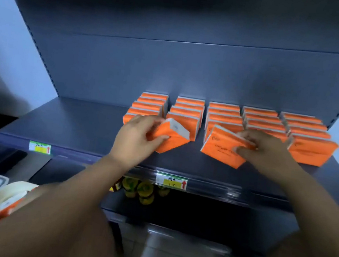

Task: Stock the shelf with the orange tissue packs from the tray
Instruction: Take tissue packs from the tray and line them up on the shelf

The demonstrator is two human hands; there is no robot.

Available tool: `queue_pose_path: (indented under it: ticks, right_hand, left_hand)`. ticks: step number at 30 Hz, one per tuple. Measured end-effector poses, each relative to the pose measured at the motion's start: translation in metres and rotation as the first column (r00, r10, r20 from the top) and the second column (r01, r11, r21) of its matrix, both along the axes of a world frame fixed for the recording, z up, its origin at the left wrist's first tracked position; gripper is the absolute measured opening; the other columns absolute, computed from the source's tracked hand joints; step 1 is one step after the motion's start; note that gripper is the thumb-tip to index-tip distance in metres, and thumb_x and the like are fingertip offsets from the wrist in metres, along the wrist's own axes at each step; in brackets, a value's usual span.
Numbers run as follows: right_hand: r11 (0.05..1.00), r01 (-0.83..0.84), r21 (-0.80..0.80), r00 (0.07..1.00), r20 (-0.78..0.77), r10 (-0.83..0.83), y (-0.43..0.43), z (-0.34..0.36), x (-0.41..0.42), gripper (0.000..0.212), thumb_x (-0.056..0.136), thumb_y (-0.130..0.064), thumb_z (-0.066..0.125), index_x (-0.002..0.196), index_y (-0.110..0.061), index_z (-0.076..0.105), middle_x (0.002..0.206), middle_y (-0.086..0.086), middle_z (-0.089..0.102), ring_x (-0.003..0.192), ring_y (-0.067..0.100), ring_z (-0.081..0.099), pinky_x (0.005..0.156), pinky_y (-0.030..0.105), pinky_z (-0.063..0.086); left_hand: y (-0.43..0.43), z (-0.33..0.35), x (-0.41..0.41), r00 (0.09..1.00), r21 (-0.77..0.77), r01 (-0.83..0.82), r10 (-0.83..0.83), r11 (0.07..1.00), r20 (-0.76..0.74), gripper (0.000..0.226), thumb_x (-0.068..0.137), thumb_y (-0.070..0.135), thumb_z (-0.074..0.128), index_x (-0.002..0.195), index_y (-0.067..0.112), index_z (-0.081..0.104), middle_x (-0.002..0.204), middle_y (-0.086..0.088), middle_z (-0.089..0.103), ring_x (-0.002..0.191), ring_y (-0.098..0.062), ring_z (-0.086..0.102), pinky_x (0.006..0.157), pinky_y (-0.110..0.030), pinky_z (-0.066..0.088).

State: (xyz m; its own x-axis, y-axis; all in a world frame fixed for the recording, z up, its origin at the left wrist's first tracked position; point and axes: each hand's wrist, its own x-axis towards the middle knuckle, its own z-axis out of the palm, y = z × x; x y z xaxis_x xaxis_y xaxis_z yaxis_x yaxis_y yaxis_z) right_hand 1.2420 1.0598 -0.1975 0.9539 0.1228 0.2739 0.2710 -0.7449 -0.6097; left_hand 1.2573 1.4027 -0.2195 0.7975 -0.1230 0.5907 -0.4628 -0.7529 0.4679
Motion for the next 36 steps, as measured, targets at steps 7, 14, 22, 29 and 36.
queue_pose_path:
  ticks: [7,14,22,29,36]
  right_hand:
    - [0.905,0.014,-0.424,0.997,0.075,0.020,-0.008,-0.028,0.018,0.044,0.083,-0.024,0.081,0.124,-0.013,0.068,0.118,0.013,0.070,0.112,0.037,0.062,0.094,0.047,0.052]
    - [0.824,0.133,-0.550,0.962,0.271,0.026,0.005,-0.039,0.029,0.056,0.073,-0.022,0.085,0.125,-0.011,0.066,0.122,0.009,0.064,0.112,0.036,0.052,0.089,0.049,0.053]
    - [0.782,0.226,-0.580,0.943,0.332,-0.026,0.014,-0.047,0.035,0.062,0.078,-0.030,0.085,0.133,-0.009,0.063,0.128,0.012,0.061,0.120,0.037,0.052,0.095,0.051,0.049]
    - [0.768,0.284,-0.574,0.938,0.334,-0.097,0.022,-0.050,0.044,0.056,0.080,-0.025,0.082,0.129,-0.010,0.062,0.133,0.013,0.057,0.126,0.039,0.050,0.097,0.052,0.047]
    - [0.792,0.297,-0.533,0.935,0.331,-0.128,0.023,-0.050,0.052,0.060,0.083,-0.019,0.079,0.137,-0.013,0.055,0.135,0.012,0.057,0.129,0.037,0.050,0.105,0.050,0.045]
  left_hand:
    - [-0.020,-0.031,0.032,0.977,0.340,0.040,-0.108,0.939,0.185,0.039,0.097,0.037,0.068,0.130,0.015,0.069,0.118,-0.002,0.073,0.104,-0.032,0.063,0.090,-0.045,0.053]
    - [-0.048,-0.033,0.059,0.989,0.430,0.062,-0.112,0.901,0.092,0.042,0.095,0.027,0.067,0.137,0.026,0.064,0.128,0.002,0.066,0.117,-0.031,0.058,0.093,-0.046,0.046]
    - [-0.061,-0.030,0.071,0.997,0.452,0.082,-0.080,0.889,-0.022,0.064,0.080,0.001,0.065,0.140,0.023,0.061,0.142,-0.005,0.057,0.132,-0.035,0.048,0.103,-0.061,0.044]
    - [-0.060,-0.036,0.083,0.998,0.509,0.031,-0.053,0.860,0.028,0.063,0.082,0.000,0.063,0.142,0.017,0.058,0.142,-0.012,0.056,0.133,-0.039,0.046,0.103,-0.061,0.046]
    - [-0.068,-0.034,0.085,0.999,0.523,-0.030,0.009,0.852,0.042,0.062,0.086,0.006,0.065,0.146,0.014,0.051,0.145,-0.011,0.057,0.138,-0.037,0.045,0.112,-0.059,0.041]
